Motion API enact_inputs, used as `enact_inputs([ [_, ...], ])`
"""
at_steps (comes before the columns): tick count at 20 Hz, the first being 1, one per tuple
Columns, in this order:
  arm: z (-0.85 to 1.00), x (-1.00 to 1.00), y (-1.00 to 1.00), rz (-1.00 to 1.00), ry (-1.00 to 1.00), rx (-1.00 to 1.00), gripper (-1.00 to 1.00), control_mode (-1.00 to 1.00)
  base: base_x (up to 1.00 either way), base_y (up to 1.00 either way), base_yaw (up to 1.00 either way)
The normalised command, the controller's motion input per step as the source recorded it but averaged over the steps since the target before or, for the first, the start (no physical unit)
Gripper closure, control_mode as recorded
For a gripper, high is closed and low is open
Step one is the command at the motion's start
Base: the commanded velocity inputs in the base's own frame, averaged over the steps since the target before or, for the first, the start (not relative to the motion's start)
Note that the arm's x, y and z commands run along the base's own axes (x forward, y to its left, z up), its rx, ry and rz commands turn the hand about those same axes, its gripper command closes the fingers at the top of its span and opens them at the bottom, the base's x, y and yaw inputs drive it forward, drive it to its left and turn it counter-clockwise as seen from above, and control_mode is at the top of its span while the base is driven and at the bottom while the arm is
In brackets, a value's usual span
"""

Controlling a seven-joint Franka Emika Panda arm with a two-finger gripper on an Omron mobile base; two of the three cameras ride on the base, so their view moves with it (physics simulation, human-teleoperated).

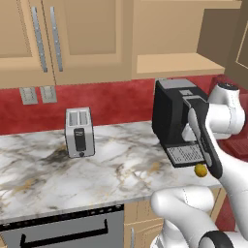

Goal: Pick the lemon from the counter and place it in the cabinet. Then close the cabinet.

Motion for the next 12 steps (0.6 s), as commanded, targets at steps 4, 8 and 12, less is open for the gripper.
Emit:
enact_inputs([
  [4,-0.36,0.0,-0.21,0.0,0.04,-0.01,-1.0,-1.0,0.0,0.0,0.0],
  [8,-0.5,0.0,0.0,-0.01,0.02,-0.04,-1.0,-1.0,0.0,0.0,0.0],
  [12,-0.51,0.0,0.0,-0.01,0.0,-0.04,-1.0,-1.0,0.0,0.0,0.0],
])
